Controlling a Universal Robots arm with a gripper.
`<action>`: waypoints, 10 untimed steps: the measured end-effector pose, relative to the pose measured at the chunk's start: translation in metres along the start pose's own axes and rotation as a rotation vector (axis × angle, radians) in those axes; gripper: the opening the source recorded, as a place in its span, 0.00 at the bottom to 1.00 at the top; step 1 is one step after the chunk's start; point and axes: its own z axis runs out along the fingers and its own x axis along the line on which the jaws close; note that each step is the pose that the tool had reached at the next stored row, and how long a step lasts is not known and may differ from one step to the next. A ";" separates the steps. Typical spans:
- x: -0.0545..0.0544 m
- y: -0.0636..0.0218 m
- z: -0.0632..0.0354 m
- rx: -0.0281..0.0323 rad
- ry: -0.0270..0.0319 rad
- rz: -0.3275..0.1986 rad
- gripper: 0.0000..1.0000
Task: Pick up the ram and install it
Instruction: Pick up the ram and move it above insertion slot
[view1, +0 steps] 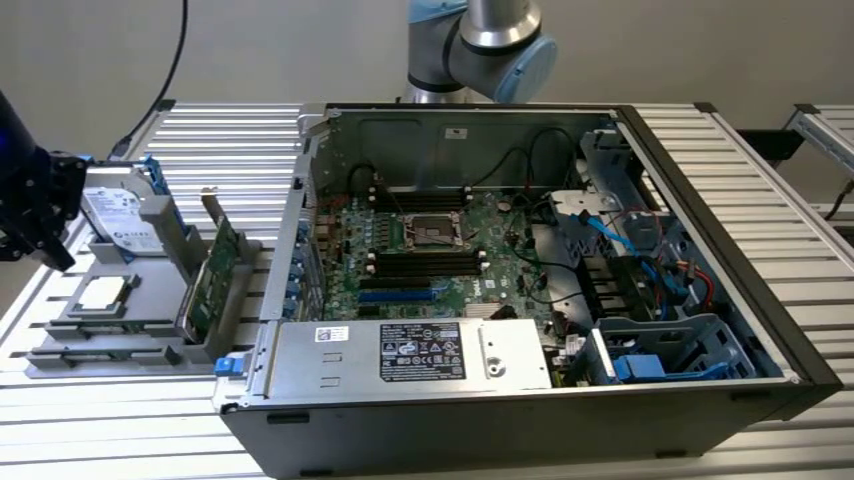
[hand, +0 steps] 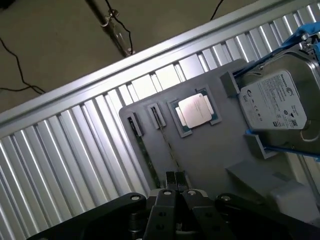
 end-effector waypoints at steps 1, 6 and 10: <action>0.000 0.0000 0.0002 0.0002 0.0015 -0.018 0.11; 0.000 -0.0001 0.0016 0.0012 0.0083 -0.109 0.11; 0.000 -0.0001 0.0020 0.0019 0.0133 -0.175 0.11</action>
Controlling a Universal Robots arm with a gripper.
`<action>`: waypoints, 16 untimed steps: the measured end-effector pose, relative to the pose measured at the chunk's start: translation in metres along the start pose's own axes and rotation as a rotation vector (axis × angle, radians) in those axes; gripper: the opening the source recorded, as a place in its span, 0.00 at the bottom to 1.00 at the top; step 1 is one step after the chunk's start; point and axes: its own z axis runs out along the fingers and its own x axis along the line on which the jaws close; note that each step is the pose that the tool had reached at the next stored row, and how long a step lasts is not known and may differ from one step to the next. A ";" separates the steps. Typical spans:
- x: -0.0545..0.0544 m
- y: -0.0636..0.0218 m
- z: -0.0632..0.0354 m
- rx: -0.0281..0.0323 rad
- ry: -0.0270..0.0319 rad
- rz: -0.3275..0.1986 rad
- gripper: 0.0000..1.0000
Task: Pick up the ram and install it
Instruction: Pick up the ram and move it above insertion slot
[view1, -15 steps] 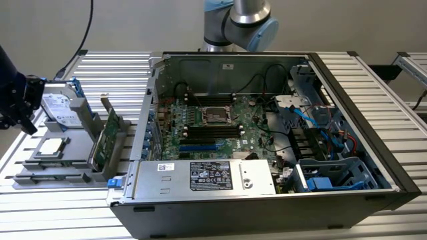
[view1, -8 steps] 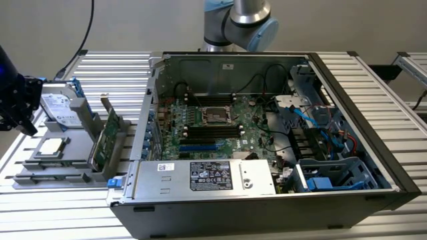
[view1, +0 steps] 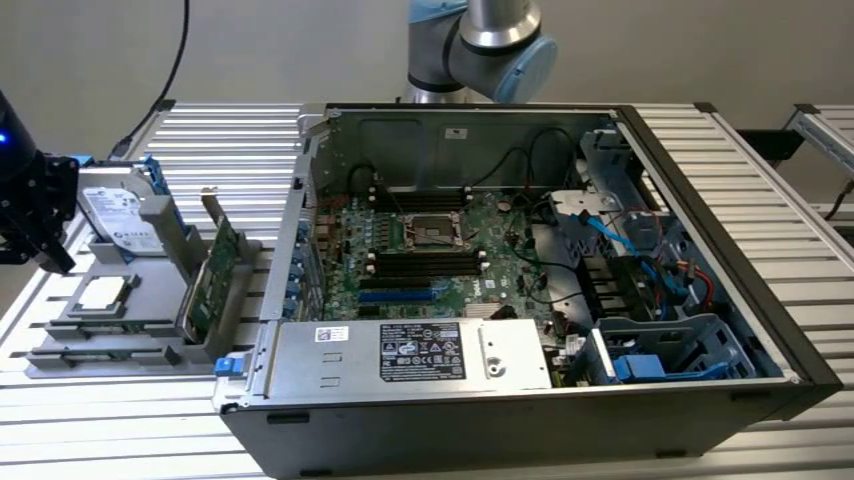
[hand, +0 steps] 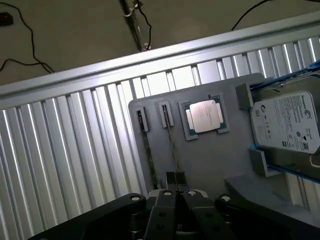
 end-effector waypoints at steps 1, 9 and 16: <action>0.000 0.0000 0.0000 0.0000 0.0001 -0.001 0.11; 0.000 0.0017 0.0001 0.0000 0.0002 -0.002 0.16; 0.002 0.0061 0.0036 0.0040 -0.0001 -0.020 0.42</action>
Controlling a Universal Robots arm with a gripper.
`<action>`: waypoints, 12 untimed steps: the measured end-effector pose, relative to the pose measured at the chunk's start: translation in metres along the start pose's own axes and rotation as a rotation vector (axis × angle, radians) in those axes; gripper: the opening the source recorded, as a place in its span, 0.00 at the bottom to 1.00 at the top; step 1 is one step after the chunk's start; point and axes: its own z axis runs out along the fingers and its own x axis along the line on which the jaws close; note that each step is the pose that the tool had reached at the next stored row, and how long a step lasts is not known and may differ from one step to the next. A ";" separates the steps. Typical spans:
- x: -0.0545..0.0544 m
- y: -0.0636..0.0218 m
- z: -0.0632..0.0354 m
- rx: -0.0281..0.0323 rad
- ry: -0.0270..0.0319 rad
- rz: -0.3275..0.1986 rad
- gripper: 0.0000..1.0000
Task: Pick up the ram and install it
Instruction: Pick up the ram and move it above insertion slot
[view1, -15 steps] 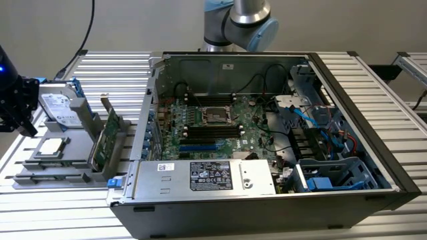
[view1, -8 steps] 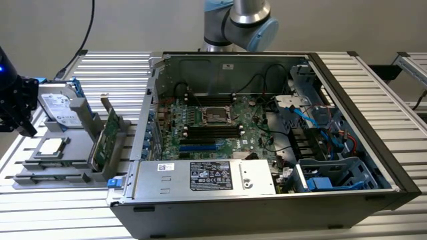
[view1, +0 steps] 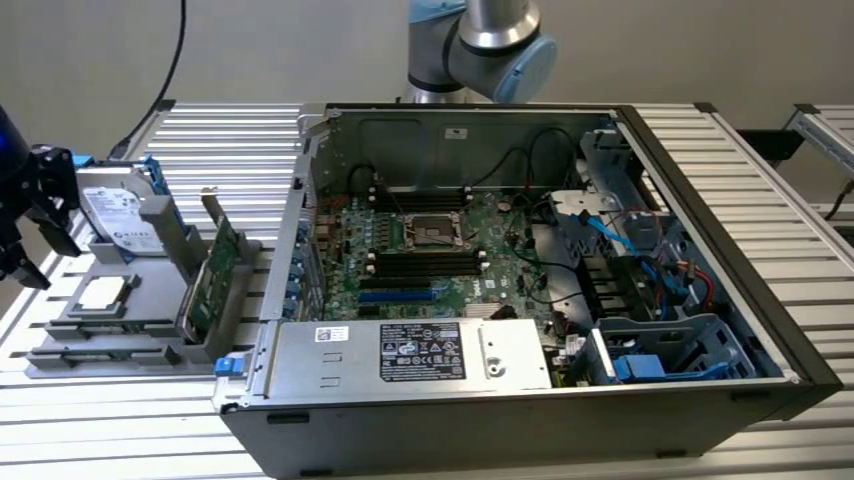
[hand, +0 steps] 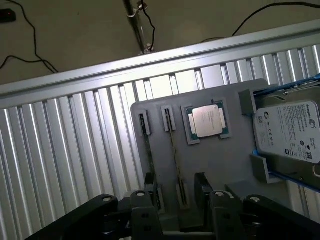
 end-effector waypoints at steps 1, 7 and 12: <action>0.000 0.0001 0.0012 -0.0001 0.0006 -0.010 0.42; 0.001 -0.0006 0.0104 -0.0002 0.0055 -0.095 0.48; 0.001 -0.0011 0.0190 -0.0008 0.0098 -0.163 0.48</action>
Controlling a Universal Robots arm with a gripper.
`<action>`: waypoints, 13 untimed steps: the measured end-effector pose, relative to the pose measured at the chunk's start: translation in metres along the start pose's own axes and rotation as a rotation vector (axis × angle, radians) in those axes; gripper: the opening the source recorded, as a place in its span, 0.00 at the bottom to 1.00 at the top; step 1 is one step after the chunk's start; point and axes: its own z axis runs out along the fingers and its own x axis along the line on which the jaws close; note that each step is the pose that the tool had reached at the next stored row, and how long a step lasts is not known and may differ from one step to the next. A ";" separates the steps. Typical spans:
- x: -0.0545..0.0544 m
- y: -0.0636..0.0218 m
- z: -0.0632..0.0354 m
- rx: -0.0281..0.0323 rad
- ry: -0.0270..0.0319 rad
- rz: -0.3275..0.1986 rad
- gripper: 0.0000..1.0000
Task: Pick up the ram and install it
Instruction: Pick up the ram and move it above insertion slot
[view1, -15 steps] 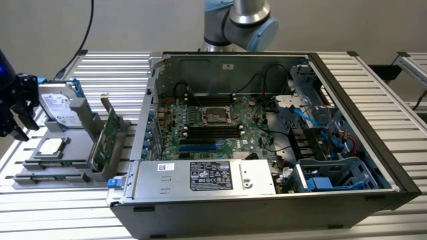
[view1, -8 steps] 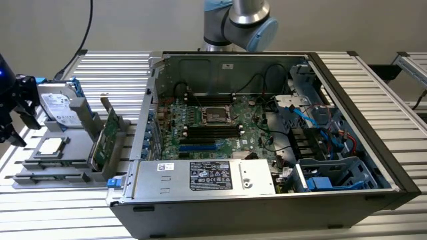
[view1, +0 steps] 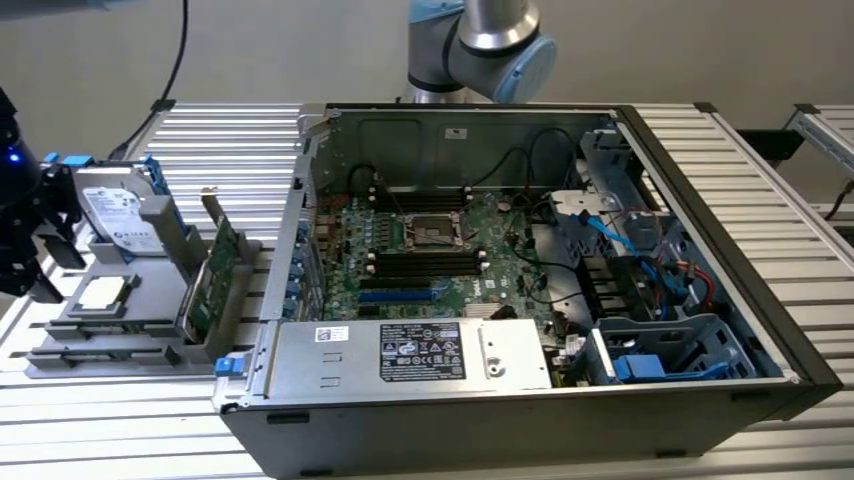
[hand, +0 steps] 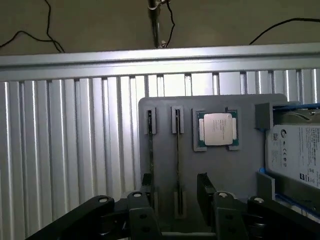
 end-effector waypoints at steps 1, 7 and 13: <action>0.000 0.0001 0.0018 0.0001 0.0001 -0.007 0.48; 0.008 0.0037 0.0132 0.0004 0.0003 -0.015 0.48; 0.018 0.0069 0.0243 0.0029 -0.0002 -0.016 0.48</action>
